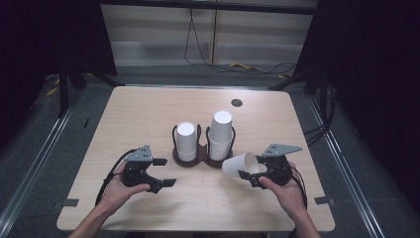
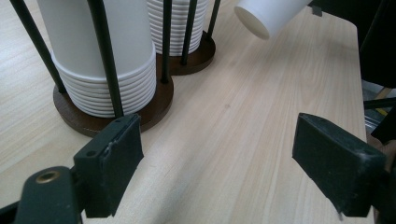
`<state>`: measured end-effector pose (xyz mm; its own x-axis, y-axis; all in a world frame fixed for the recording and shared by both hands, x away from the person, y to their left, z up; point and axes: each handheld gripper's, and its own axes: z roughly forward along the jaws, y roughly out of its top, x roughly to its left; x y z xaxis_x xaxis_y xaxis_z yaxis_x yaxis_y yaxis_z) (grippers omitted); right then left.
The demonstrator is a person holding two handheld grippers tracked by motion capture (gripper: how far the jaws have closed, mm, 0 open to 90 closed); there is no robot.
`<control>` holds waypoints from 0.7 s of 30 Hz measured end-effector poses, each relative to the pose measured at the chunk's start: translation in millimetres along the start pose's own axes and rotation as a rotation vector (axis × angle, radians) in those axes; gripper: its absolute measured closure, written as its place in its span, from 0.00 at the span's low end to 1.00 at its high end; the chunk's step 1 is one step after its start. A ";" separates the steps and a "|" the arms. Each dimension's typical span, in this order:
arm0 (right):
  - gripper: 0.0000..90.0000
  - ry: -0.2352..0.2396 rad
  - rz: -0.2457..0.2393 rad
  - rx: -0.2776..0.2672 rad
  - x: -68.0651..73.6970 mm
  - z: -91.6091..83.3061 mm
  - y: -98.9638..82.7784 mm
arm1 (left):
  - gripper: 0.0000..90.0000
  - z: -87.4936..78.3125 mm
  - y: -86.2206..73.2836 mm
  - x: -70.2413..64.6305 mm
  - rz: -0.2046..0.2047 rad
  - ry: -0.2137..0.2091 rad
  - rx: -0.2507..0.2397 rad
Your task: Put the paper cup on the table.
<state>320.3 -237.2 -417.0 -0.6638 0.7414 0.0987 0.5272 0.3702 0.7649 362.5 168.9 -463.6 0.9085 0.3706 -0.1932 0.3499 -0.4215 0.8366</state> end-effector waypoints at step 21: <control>0.26 -0.108 0.051 0.119 -31.2 -2.2 14.0 | 0.18 -0.1 -1.7 1.3 -0.005 0.008 0.000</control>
<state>347.2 -256.4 -408.0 -0.5769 0.8144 0.0621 0.6223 0.3890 0.6793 363.0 170.2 -465.2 0.9049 0.3793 -0.1932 0.3544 -0.4197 0.8356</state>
